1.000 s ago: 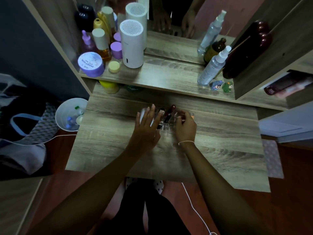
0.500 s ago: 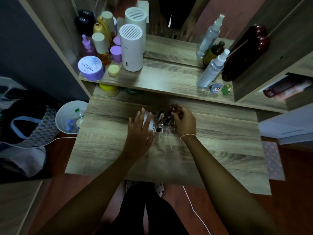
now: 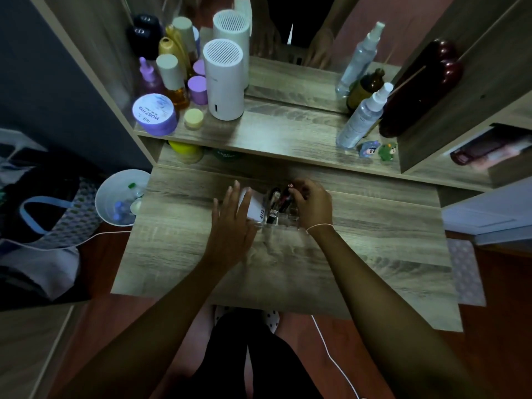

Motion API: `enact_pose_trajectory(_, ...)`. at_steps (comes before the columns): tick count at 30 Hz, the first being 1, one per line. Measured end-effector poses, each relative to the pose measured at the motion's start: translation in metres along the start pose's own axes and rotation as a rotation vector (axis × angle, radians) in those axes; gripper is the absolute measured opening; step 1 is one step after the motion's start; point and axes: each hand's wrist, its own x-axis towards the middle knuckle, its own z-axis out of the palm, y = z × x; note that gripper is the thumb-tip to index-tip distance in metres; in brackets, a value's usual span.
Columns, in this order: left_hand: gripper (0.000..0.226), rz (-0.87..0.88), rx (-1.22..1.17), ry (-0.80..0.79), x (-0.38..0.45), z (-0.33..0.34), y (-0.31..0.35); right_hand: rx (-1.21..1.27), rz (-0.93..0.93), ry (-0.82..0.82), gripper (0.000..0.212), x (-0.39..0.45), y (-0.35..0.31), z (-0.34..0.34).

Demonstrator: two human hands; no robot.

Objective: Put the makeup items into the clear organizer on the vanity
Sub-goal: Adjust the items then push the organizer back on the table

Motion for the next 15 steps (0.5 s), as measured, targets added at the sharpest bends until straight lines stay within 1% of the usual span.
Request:
enact_pose_trajectory(7, 0.063, 0.001, -0.005, -0.011, 0.0008, -0.0030, 0.0033, 0.002, -0.022, -0.037, 0.021, -0.0007, 0.0023, -0.0007)
enact_pose_trajectory(15, 0.062, 0.001, 0.022, -0.022, 0.0046, 0.0033, 0.0023, 0.019, -0.021, -0.032, 0.026, -0.0002, 0.0045, -0.0008)
